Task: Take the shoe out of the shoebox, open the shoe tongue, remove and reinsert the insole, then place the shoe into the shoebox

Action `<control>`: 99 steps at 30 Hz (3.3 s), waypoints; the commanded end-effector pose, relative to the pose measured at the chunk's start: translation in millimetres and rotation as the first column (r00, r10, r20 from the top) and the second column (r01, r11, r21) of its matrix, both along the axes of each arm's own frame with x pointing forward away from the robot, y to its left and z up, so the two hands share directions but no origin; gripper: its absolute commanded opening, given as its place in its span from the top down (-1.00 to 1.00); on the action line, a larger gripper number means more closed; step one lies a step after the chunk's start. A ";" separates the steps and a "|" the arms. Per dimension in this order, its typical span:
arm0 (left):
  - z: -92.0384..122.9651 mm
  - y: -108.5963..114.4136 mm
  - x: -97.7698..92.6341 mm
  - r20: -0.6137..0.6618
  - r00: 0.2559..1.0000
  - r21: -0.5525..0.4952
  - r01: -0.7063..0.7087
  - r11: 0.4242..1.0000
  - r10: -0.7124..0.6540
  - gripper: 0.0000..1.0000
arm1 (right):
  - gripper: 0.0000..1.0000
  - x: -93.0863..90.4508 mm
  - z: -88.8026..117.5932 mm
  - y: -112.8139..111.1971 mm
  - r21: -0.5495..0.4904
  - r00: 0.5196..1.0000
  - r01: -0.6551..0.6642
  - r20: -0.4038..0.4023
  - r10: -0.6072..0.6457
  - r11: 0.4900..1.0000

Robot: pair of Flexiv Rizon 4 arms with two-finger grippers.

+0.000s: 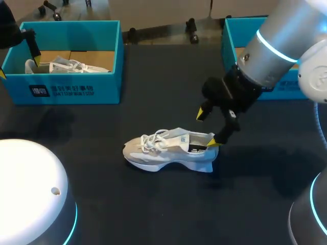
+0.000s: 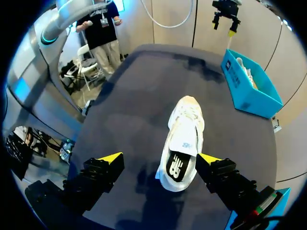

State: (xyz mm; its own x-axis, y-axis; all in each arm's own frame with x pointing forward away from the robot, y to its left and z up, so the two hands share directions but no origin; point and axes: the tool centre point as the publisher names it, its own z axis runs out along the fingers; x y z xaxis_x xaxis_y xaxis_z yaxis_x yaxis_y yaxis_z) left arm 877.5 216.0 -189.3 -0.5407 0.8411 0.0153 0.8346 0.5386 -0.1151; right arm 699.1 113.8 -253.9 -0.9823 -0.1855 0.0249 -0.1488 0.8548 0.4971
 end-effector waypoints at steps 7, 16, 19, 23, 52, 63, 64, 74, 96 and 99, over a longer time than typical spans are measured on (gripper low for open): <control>0.4 0.1 0.2 -0.001 1.000 0.002 0.000 1.000 0.000 -1.00 | -1.00 -7.1 -14.0 -13.0 0.058 0.999 0.034 0.013 -0.035 0.998; 0.4 0.1 0.2 -0.001 1.000 0.002 0.000 1.000 0.000 -1.00 | -1.00 -7.1 -33.7 -48.6 0.079 0.993 0.101 0.060 -0.106 0.992; 0.4 0.1 0.2 -0.001 1.000 0.002 0.000 1.000 0.000 -1.00 | -1.00 -6.7 -38.8 -60.3 0.100 0.989 0.127 0.065 -0.134 0.987; 0.4 0.1 0.2 -0.001 1.000 0.002 0.000 1.000 0.000 -1.00 | -1.00 -5.5 -48.7 -72.3 0.107 0.987 0.146 0.056 -0.152 0.984; 0.4 0.1 0.2 -0.001 1.000 0.002 0.000 1.000 0.000 -1.00 | -1.00 7.2 -118.7 -123.7 0.205 0.928 0.345 0.073 -0.366 0.916; 0.4 0.1 0.2 -0.001 1.000 0.002 0.000 1.000 0.000 -1.00 | -1.00 4.8 -137.3 -131.2 0.270 0.934 0.296 0.118 -0.337 0.916; 0.4 0.1 0.2 -0.001 1.000 0.002 0.000 1.000 0.000 -1.00 | -1.00 4.8 -138.1 -131.2 0.273 0.932 0.300 0.121 -0.342 0.914; 0.4 0.1 0.2 -0.001 1.000 0.002 0.000 1.000 0.000 -1.00 | -1.00 12.0 -143.4 -132.7 0.376 0.927 0.270 0.146 -0.345 0.886; 0.4 0.1 0.2 -0.001 1.000 0.002 0.000 1.000 0.000 -1.00 | -1.00 26.0 -138.2 -131.9 0.418 0.954 0.205 0.116 -0.276 0.885; 0.4 0.1 0.2 -0.001 1.000 0.002 0.000 1.000 0.000 -1.00 | -1.00 26.0 -138.2 -131.9 0.418 0.954 0.205 0.116 -0.276 0.885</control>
